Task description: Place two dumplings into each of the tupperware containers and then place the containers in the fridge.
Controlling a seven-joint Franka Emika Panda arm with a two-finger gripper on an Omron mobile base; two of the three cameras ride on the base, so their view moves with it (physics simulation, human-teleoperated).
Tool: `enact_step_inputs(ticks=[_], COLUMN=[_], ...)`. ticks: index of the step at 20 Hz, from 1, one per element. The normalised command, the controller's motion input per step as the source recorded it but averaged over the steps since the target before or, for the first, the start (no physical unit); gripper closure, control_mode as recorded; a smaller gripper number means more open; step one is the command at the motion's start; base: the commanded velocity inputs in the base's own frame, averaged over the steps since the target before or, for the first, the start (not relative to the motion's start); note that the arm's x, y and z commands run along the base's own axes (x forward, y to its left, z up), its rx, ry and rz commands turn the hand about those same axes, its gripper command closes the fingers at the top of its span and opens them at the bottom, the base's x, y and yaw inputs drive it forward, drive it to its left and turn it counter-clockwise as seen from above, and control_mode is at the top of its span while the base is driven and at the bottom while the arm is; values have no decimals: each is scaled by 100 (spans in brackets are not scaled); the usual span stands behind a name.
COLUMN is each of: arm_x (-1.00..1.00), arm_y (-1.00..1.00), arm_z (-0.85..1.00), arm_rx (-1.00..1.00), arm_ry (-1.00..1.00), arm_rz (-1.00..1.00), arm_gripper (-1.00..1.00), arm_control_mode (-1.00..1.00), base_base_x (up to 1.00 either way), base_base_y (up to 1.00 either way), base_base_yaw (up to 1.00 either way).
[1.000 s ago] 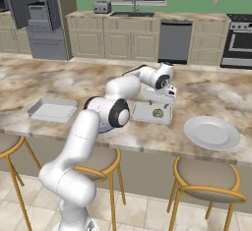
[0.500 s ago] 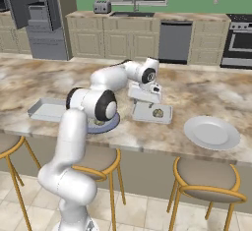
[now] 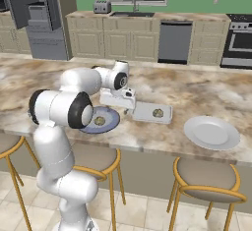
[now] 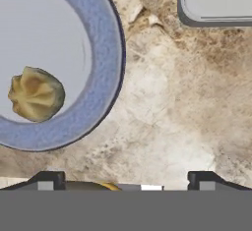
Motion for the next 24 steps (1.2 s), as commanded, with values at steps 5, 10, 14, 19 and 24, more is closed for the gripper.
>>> enact_step_inputs(ticks=[5, 10, 14, 19, 24], arm_x=[-42, -2, 14, 18, 27], arm_y=[87, 9, 26, 35, 16], arm_z=[28, 0, 0, -3, -8], arm_rx=[-6, 0, 0, 0, 0], arm_ry=[0, -5, 0, 0, 0], arm_rz=[10, 5, 5, 4, 3], arm_gripper=[-100, -100, -100, -100, -100], arm_control_mode=[-100, -100, -100, -100, -100], base_base_x=[0, 0, 0, 0, 0], base_base_y=[0, 0, 0, 0, 0], base_base_yaw=[0, 0, 0, 0, 0])
